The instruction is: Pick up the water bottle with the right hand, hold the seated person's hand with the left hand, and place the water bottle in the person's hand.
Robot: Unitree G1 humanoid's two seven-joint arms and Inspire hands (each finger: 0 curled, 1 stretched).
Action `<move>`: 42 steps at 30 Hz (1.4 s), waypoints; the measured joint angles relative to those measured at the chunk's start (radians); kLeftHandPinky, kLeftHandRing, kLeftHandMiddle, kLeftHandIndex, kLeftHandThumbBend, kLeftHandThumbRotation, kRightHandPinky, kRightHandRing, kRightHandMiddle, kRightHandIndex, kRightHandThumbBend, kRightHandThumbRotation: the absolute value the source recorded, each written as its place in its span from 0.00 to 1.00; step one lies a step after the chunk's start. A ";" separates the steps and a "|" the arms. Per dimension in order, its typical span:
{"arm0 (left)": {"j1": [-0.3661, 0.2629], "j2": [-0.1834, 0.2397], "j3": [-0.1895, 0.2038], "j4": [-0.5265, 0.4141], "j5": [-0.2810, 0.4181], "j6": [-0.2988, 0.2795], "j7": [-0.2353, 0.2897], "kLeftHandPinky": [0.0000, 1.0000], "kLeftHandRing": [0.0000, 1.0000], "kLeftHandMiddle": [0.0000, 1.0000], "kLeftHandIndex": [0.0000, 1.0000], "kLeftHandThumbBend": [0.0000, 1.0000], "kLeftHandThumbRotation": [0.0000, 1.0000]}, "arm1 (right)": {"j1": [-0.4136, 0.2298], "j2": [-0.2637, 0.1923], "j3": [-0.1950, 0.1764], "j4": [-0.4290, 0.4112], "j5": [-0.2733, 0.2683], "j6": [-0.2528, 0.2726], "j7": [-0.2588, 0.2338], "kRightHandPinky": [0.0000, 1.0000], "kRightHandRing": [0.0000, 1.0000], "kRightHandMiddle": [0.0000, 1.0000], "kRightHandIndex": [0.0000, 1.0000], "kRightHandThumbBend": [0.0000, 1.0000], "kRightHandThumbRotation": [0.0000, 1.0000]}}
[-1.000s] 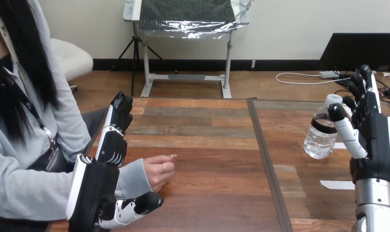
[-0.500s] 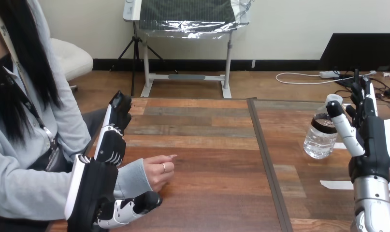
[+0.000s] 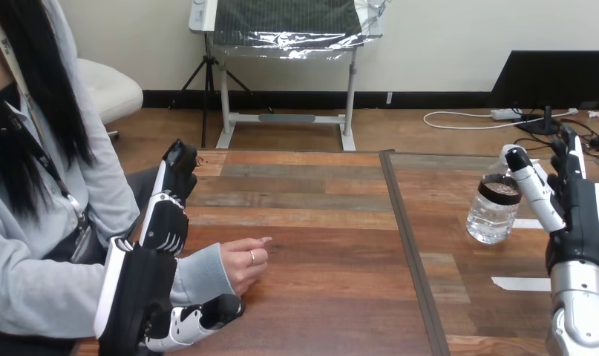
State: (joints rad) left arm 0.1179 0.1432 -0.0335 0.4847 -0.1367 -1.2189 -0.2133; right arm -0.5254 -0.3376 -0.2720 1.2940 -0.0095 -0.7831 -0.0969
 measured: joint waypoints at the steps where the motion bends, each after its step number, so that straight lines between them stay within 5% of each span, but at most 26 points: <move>1: 0.000 0.000 0.000 -0.001 -0.001 0.000 -0.001 1.00 1.00 1.00 1.00 1.00 0.67 | -0.003 -0.003 0.000 0.002 -0.002 0.010 -0.003 0.99 1.00 0.99 1.00 1.00 0.70; 17: 0.004 0.000 0.008 -0.028 -0.009 0.009 -0.006 1.00 1.00 1.00 1.00 1.00 0.67 | -0.046 -0.023 0.000 0.027 -0.024 0.173 -0.012 0.93 1.00 0.98 1.00 1.00 0.69; 28: 0.017 0.000 0.009 -0.037 -0.011 0.012 -0.011 1.00 1.00 1.00 1.00 1.00 0.66 | -0.077 -0.023 0.009 0.045 -0.049 0.261 -0.034 0.77 0.97 0.96 1.00 1.00 0.69; 42: 0.043 0.000 0.009 -0.056 -0.014 0.025 -0.018 1.00 1.00 1.00 1.00 1.00 0.66 | -0.097 -0.023 0.013 0.048 -0.052 0.333 -0.030 0.81 0.97 0.95 1.00 1.00 0.67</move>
State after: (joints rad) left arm 0.1609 0.1431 -0.0245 0.4290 -0.1510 -1.1940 -0.2315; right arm -0.6227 -0.3606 -0.2590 1.3418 -0.0612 -0.4503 -0.1268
